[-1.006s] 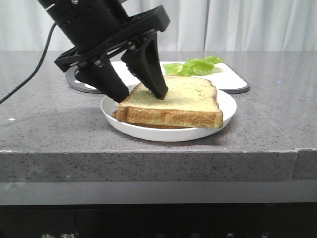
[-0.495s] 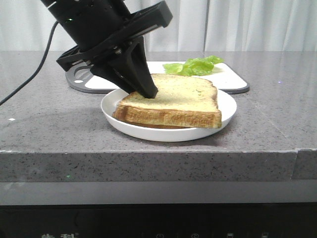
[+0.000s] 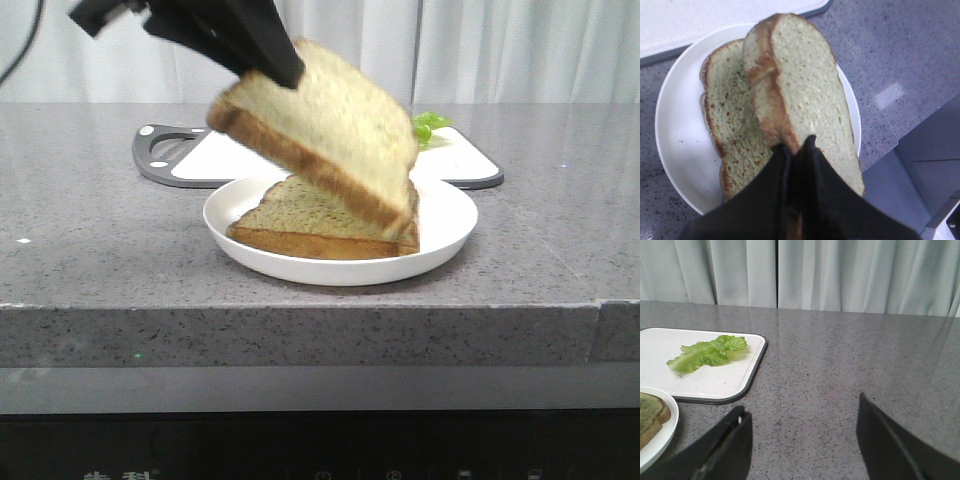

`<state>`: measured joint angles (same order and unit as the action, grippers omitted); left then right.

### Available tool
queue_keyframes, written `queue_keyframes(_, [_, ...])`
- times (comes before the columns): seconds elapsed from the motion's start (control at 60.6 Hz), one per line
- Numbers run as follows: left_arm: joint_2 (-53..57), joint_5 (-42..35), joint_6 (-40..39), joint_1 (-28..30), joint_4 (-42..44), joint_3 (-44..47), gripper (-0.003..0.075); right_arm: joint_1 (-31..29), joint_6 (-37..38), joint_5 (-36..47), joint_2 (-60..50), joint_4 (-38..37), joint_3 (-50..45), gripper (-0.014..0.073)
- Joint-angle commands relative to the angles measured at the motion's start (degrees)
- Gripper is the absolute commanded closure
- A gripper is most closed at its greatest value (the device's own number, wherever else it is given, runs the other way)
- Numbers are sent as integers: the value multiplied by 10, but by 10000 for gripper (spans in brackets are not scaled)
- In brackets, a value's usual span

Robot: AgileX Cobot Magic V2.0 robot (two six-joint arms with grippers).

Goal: Left arm grabs bread, right arm adds lettuce
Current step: 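Lift the top bread slice with the left gripper and hold it aside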

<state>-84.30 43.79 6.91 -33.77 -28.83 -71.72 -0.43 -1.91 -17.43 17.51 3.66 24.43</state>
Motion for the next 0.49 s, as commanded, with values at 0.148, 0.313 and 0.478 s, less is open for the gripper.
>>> queue_keyframes(0.148, [115,-96,-1,37,-1,83,740,-3,-2,49,10,-4,20,117])
queue_keyframes(0.313, [214,-190,-1,88,33,177,739,-3,-2,50,10,-4,20,117])
queue_keyframes(0.478, [318,-240,-1,125,90,251,740,-3,-2,50,10,-4,20,117])
